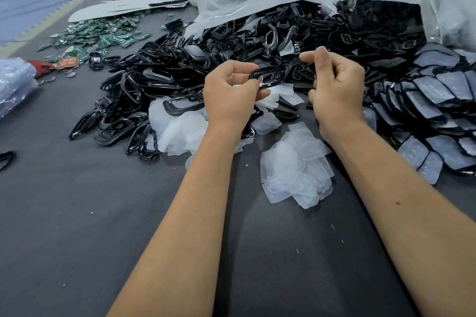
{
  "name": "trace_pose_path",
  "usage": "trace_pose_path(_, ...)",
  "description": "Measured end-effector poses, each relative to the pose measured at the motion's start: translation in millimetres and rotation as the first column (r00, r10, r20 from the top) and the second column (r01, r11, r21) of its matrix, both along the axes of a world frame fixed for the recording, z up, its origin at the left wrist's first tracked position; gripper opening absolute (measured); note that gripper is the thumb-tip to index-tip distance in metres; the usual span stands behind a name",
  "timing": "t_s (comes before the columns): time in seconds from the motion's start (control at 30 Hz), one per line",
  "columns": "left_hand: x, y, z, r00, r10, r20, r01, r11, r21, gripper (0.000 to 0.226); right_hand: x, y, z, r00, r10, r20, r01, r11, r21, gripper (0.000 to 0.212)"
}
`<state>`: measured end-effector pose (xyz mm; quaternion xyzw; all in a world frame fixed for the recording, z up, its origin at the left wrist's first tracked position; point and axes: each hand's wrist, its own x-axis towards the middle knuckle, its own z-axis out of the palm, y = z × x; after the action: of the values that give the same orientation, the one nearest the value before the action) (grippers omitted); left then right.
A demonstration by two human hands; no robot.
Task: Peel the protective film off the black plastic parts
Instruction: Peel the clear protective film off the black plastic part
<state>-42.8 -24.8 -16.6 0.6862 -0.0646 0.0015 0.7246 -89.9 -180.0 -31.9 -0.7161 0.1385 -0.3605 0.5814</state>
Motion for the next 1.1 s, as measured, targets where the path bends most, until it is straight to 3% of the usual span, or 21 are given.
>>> trace_pose_path(0.2, -0.5, -2.9, -5.0, 1.000, -0.001, 0.018, 0.000, 0.998, 0.059, 0.026, 1.3, 5.8, -3.3, 0.995, 0.094, -0.024, -0.095, 0.994, -0.048, 0.006)
trace_pose_path(0.37, -3.1, -3.6, -2.2, 0.998, -0.063, 0.026, 0.059, 0.992, 0.112, 0.027, 2.0, 7.3, -4.6, 0.997, 0.050, 0.054, -0.044, 0.993, -0.108, 0.029)
trace_pose_path(0.53, -5.1, -4.3, -1.3, 0.996, -0.081, 0.033, 0.076, 0.990, 0.122, 0.025, 1.9, 11.0, -5.3, 0.996, 0.087, -0.023, -0.090, 0.979, -0.185, 0.004)
trace_pose_path(0.67, -4.4, -4.7, -2.0, 0.998, -0.048, 0.031, 0.045, 0.995, 0.092, 0.028, -1.3, 19.6, -0.4, 0.991, 0.127, -0.030, -0.131, 0.967, -0.220, 0.015)
trace_pose_path(0.87, -3.6, -3.3, -3.5, 1.000, 0.005, 0.011, -0.005, 1.000, 0.027, 0.030, -2.3, 27.0, 1.3, 0.995, 0.089, -0.053, -0.099, 0.966, -0.238, 0.008)
trace_pose_path(1.1, -1.8, -4.5, -4.5, 0.999, 0.019, 0.039, -0.022, 0.996, 0.088, 0.037, -4.1, 24.6, 2.2, 0.993, 0.082, -0.081, -0.105, 0.934, -0.341, 0.014)
